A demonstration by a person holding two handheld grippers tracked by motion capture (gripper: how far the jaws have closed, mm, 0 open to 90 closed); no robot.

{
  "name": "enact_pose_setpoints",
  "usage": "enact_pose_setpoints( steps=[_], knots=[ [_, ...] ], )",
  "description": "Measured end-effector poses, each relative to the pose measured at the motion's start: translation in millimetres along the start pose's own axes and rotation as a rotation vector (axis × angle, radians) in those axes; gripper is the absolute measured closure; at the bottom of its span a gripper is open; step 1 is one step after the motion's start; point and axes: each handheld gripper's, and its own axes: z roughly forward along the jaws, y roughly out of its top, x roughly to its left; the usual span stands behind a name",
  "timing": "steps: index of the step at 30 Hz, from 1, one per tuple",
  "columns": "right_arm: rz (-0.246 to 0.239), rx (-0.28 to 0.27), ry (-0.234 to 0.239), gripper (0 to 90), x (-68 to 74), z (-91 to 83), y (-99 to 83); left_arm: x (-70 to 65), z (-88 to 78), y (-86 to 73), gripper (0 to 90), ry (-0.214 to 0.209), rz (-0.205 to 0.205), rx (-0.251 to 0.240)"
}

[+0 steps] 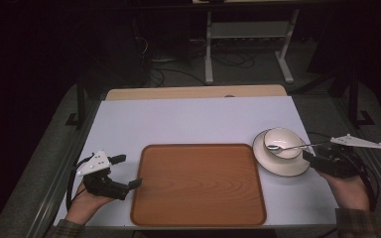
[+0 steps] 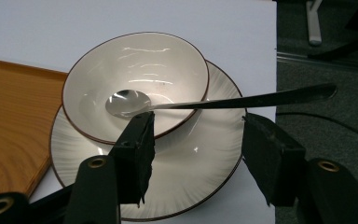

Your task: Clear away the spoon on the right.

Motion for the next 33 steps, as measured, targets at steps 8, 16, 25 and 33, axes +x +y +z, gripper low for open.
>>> enact_pose_setpoints(
  steps=[8,16,25,33],
  knots=[
    [0.067,0.002,0.009,39.7,-12.1,13.7,-3.0,-0.2,0.8,-0.6,0.0,0.000,0.000,0.004],
    [0.099,-0.026,0.026,38.7,-15.3,29.9,3.4,-1.4,2.5,-0.6,0.0,-0.003,0.005,0.011],
    [0.125,-0.023,0.024,41.1,-13.2,45.2,8.0,-1.1,1.5,-1.2,0.0,0.002,0.005,0.010],
    [0.130,-0.024,0.029,48.5,-10.7,43.7,6.6,-1.0,0.8,-1.3,0.0,0.003,0.007,0.011]
  ],
)
